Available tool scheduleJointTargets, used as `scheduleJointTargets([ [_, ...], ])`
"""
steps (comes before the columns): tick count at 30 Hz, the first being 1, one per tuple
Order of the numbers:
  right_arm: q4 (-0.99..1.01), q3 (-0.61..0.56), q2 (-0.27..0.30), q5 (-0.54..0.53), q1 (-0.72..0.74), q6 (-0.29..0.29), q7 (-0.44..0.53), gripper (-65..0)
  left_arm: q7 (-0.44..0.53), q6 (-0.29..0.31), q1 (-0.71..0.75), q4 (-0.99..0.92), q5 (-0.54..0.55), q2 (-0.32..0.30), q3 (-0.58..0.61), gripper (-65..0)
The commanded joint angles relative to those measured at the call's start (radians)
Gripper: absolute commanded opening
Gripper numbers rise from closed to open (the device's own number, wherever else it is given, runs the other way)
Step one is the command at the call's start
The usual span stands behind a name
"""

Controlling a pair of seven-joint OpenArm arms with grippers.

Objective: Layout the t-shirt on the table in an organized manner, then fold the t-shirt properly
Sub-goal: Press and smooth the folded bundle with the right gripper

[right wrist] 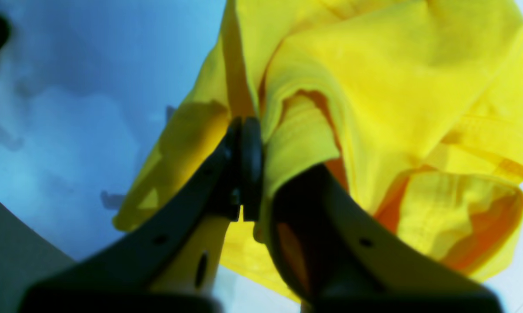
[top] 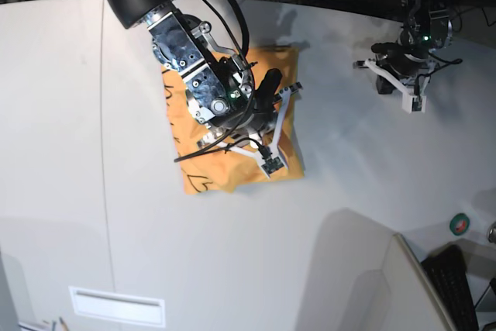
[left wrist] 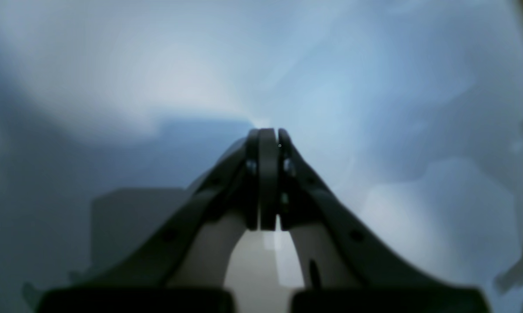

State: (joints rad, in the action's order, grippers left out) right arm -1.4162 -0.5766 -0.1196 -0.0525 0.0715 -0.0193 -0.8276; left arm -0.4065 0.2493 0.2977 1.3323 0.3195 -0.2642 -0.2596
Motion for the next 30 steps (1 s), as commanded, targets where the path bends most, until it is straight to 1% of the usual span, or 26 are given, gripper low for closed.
scheduleJointTargets([
  [1, -0.018, -0.003, -0.015, -0.004, 0.017, -0.005, 0.018, -47.6, 0.019, 0.008, 0.007, 0.016, 0.007, -0.019, -0.019, -65.0],
  [3, -0.021, -0.003, -0.015, -0.007, 0.014, -0.005, 0.035, -32.1, 0.019, 0.008, 0.018, 0.016, 0.007, -0.02, -0.039, -65.0],
  [4, -0.021, -0.004, -0.016, -0.019, 0.011, -0.005, 0.046, -27.3, 0.019, 0.008, 0.019, 0.016, 0.007, -0.02, -0.043, -65.0],
  [5, -0.022, -0.004, -0.016, -0.045, 0.011, -0.005, 0.05, -24.9, 0.019, 0.008, 0.019, 0.016, 0.007, -0.02, -0.048, -65.0],
  [7, -0.021, -0.007, -0.016, -0.097, 0.015, -0.005, 0.052, -25.4, 0.019, 0.008, 0.014, 0.016, 0.007, -0.02, -0.048, -65.0],
  [9, -0.021, -0.039, -0.016, -0.125, 0.02, -0.005, 0.052, -27.8, 0.019, 0.008, 0.011, 0.016, 0.007, -0.02, -0.043, -65.0],
  [12, -0.028, -0.102, -0.015, -0.123, 0.032, -0.005, 0.024, -30.5, 0.019, 0.008, 0.001, 0.016, 0.007, -0.016, -0.037, -65.0],
  [15, -0.136, -0.125, -0.009, -0.12, 0.023, -0.006, 0.015, -32.7, 0.019, 0.008, -0.016, -0.007, 0.007, -0.016, -0.042, -65.0],
  [17, -0.252, -0.125, 0.045, -0.12, 0.009, -0.009, 0.0, -34.5, 0.019, 0.008, -0.025, -0.029, 0.007, -0.019, -0.047, -65.0],
  [18, -0.314, -0.116, 0.076, -0.12, 0.007, -0.029, -0.006, -35.6, 0.019, 0.008, -0.028, -0.037, 0.007, -0.02, -0.047, -65.0],
  [19, -0.367, -0.085, 0.114, -0.12, 0.004, -0.066, -0.008, -37.4, 0.019, 0.008, -0.028, -0.04, 0.007, -0.022, -0.047, -65.0],
  [20, -0.409, -0.049, 0.154, -0.12, 0.003, -0.104, -0.005, -40.7, 0.019, 0.008, -0.027, -0.04, 0.007, -0.022, -0.047, -65.0],
  [21, -0.432, -0.016, 0.189, -0.123, 0.001, -0.127, 0.0, -44.4, 0.021, 0.008, -0.025, -0.04, 0.007, -0.024, -0.047, -65.0],
  [22, -0.444, 0.028, 0.225, -0.125, 0.001, -0.138, 0.0, -49.8, 0.021, 0.008, -0.025, -0.04, 0.007, -0.025, -0.047, -65.0],
  [23, -0.441, 0.069, 0.255, -0.125, 0.001, -0.136, 0.001, -56.4, 0.021, 0.008, -0.024, -0.041, 0.007, -0.03, -0.047, -65.0],
  [24, -0.421, 0.105, 0.277, -0.125, 0.001, -0.136, 0.003, -64.4, 0.021, 0.008, -0.024, -0.041, 0.007, -0.03, -0.047, -65.0],
  [26, -0.355, 0.163, 0.298, -0.125, 0.001, -0.135, 0.021, -65.0, 0.021, 0.008, -0.025, -0.041, 0.007, -0.03, -0.047, -65.0],
  [28, -0.271, 0.197, 0.306, -0.125, -0.006, -0.133, 0.083, -65.0, 0.021, 0.008, -0.028, -0.041, 0.007, -0.028, -0.047, -65.0],
  [30, -0.2, 0.185, 0.323, -0.125, -0.005, -0.133, 0.13, -65.0, 0.021, 0.008, -0.032, -0.04, 0.007, -0.028, -0.045, -65.0],
])
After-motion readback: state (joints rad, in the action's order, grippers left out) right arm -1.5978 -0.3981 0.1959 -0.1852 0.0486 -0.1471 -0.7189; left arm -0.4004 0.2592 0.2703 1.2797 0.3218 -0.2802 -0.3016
